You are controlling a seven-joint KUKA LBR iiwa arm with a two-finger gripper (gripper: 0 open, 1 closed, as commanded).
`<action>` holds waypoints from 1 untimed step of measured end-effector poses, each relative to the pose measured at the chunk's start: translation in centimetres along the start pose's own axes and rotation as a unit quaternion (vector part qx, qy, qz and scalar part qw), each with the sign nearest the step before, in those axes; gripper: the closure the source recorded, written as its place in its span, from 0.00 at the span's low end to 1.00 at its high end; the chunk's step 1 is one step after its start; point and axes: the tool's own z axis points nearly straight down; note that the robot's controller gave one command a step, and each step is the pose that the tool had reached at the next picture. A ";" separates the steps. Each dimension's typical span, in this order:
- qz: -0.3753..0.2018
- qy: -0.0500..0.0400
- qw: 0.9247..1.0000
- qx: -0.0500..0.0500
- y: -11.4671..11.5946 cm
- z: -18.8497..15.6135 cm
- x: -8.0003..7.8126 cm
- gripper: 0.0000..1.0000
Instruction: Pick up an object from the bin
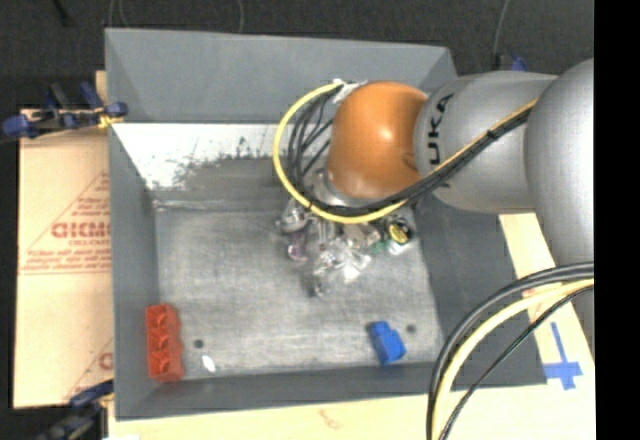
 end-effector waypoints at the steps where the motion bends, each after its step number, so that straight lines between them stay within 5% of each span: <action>1: -0.134 -0.003 0.991 0.003 0.1 -0.1 -0.2 0.00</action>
Offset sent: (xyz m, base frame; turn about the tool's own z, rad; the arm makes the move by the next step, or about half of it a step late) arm -0.0031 0.0027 -0.0045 -0.2742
